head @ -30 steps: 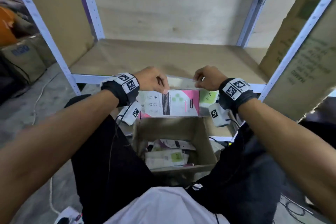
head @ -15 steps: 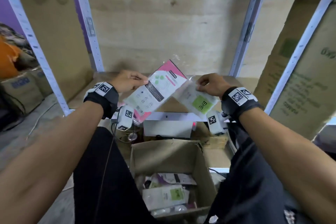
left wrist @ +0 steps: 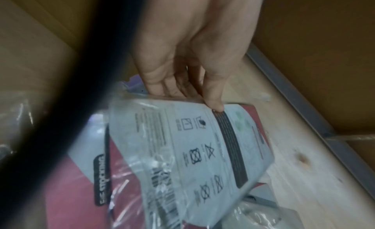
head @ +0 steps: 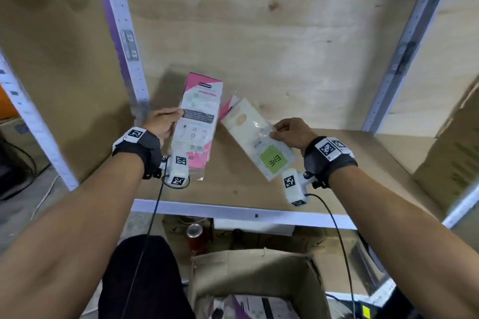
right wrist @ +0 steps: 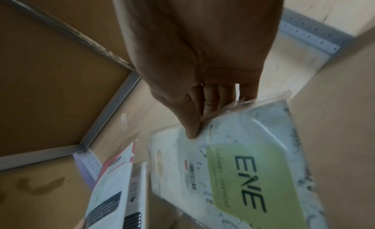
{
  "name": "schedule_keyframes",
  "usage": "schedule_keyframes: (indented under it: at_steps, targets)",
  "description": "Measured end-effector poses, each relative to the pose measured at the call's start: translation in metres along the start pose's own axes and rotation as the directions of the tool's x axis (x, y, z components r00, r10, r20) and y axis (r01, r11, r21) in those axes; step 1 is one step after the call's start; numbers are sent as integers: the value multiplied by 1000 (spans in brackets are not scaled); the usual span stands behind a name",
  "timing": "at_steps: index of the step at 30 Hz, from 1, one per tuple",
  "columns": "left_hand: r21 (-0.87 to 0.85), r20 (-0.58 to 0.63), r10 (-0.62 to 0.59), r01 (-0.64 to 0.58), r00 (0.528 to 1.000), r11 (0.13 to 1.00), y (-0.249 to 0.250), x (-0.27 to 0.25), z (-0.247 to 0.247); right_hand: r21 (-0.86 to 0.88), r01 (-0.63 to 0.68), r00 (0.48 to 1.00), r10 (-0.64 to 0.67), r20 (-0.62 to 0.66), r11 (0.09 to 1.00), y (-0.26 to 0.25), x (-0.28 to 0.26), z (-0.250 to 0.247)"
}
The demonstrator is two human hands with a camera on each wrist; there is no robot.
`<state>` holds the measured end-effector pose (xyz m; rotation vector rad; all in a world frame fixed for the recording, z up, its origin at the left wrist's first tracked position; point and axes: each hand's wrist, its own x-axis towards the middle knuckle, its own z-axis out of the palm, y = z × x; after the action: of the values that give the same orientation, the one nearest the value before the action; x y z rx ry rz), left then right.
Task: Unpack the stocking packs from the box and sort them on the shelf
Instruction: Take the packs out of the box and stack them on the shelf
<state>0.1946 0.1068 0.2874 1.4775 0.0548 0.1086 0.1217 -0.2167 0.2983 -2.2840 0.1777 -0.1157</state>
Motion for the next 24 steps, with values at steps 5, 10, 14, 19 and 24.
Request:
schedule_keyframes:
  at_steps: [5,10,14,19,24]
  targets:
    - [-28,-128,-18,14,992,1000,-18,44,-12,102,-1,999,-3,35,995,-15,49,33]
    - [-20,-232,9,-14,973,1000,-33,73,-25,238,-69,992,42,118,969,-20,76,61]
    - [18,-225,-125,133,966,991,-52,94,-44,408,-186,972,107,208,894,-20,89,88]
    - [262,-243,-226,288,943,921,-84,111,-78,449,-294,943,178,282,844,-25,105,124]
    - [372,-330,-203,325,922,870,-101,133,-105,372,-352,914,230,335,859,-41,131,169]
